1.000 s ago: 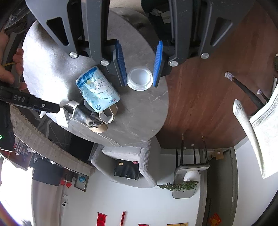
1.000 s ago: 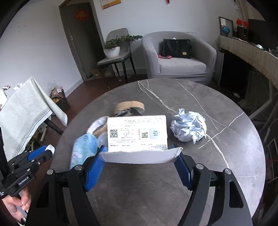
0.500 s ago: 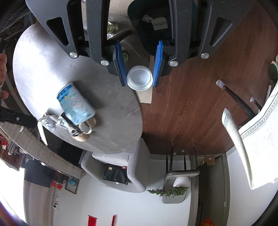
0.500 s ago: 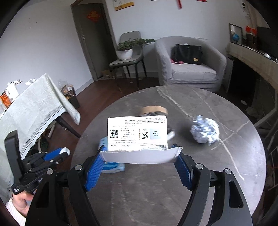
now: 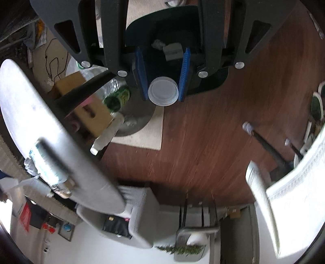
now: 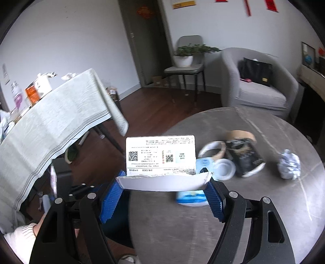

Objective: Collect trash
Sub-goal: 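Carry the lid into the green bin and open the left tool while the right tool holds the QR box, then lower the QR-label box into the green bin and open the right tool, then grasp the blue cartoon-print package with the left tool while the right tool returns to the table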

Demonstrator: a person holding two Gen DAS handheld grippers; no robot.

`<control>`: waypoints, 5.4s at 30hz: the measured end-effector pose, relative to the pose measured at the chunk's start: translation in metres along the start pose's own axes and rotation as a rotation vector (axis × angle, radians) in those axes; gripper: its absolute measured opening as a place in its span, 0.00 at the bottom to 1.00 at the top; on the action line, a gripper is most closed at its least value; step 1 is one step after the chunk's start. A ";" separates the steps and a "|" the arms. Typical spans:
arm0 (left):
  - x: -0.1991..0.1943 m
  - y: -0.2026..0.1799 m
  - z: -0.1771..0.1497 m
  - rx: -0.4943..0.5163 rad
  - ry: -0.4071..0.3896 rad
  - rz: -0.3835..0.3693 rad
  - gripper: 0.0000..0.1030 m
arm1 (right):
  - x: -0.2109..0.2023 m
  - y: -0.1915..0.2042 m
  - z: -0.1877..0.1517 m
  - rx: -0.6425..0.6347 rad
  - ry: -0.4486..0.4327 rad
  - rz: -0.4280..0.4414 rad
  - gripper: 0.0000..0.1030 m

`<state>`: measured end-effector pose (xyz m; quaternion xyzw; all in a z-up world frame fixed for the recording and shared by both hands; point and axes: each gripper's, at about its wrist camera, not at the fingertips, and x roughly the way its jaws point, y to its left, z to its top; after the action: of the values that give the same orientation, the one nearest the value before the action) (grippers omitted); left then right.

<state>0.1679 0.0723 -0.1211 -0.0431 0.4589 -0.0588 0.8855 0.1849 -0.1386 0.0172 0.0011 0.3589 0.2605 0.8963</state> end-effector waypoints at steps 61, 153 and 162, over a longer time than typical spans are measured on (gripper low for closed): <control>-0.074 0.143 -0.034 -0.180 -0.095 0.066 0.42 | 0.196 0.146 -0.091 -0.274 0.429 0.030 0.74; -0.011 -0.181 0.078 -0.085 -0.163 -0.081 0.87 | -0.067 -0.199 -0.030 0.137 -0.068 -0.209 0.76; -0.001 -0.180 0.085 -0.175 -0.165 -0.023 0.86 | -0.053 -0.213 -0.034 0.160 -0.044 -0.198 0.86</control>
<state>0.2253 -0.1034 -0.0482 -0.1302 0.3871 -0.0250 0.9124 0.2302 -0.3537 -0.0142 0.0427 0.3573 0.1412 0.9223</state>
